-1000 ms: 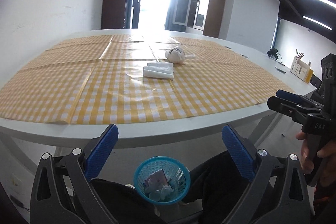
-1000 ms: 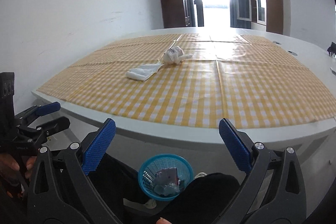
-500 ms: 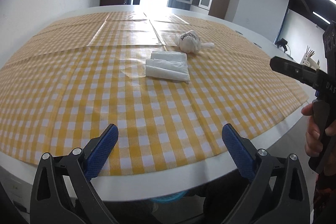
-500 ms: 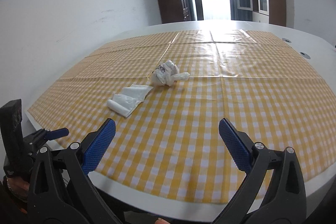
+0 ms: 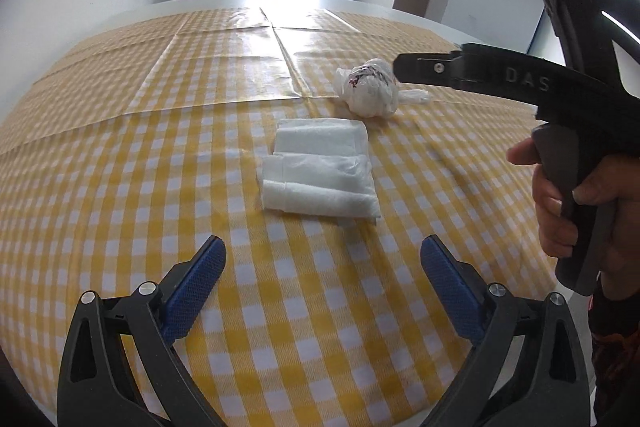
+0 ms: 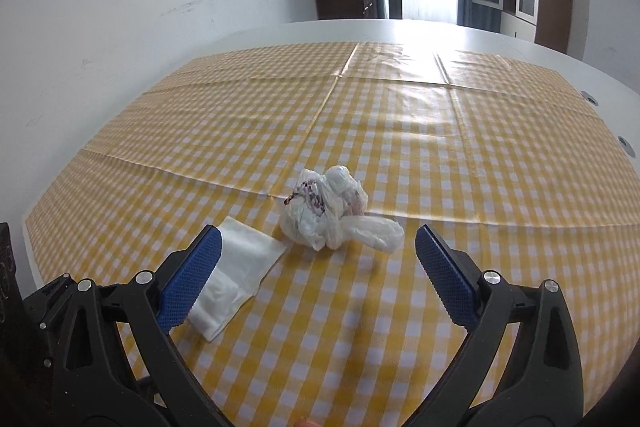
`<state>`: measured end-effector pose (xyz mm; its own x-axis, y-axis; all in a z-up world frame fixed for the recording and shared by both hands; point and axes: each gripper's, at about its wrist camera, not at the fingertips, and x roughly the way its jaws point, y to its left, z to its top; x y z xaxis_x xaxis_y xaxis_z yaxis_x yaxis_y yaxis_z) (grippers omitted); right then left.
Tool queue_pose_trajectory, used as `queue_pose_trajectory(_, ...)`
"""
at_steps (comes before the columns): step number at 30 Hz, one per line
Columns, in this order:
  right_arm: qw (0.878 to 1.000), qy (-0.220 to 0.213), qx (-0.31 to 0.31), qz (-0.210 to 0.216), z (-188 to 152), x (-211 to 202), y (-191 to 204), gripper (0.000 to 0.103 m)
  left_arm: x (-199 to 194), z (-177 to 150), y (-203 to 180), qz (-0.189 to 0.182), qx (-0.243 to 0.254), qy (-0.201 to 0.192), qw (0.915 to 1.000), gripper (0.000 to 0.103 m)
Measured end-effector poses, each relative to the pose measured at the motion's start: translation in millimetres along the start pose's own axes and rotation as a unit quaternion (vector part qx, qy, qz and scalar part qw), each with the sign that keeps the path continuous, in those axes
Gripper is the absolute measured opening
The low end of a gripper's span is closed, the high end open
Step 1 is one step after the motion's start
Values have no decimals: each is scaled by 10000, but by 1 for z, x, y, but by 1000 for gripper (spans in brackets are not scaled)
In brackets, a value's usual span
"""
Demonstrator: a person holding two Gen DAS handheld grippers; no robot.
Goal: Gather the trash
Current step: 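Grasp the folded white napkin with the left gripper while the right grasps the white plastic bag bundle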
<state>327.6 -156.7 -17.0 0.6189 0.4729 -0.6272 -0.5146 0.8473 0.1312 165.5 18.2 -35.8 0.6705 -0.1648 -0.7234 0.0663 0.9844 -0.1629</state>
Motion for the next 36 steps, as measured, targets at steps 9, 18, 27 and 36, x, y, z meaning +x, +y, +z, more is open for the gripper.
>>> queue_pose_trajectory(9, 9995, 320, -52, 71, 28, 54, 2, 80, 26, 25, -4, -90, -4, 296, 9995, 88)
queue_pose_trajectory(18, 9985, 487, -20, 251, 21, 64, -5, 51, 38, 38, -10, 265, 154, 327, 9990, 64)
queue_pose_trajectory(27, 9992, 365, -73, 150, 20, 60, -8, 45, 37, 38, -19, 473, 300, 252, 9981, 10)
queue_pose_trajectory(36, 9998, 172, -19, -46, 23, 32, -2, 44, -24, 23, -6, 249, -139, -249, 9993, 9)
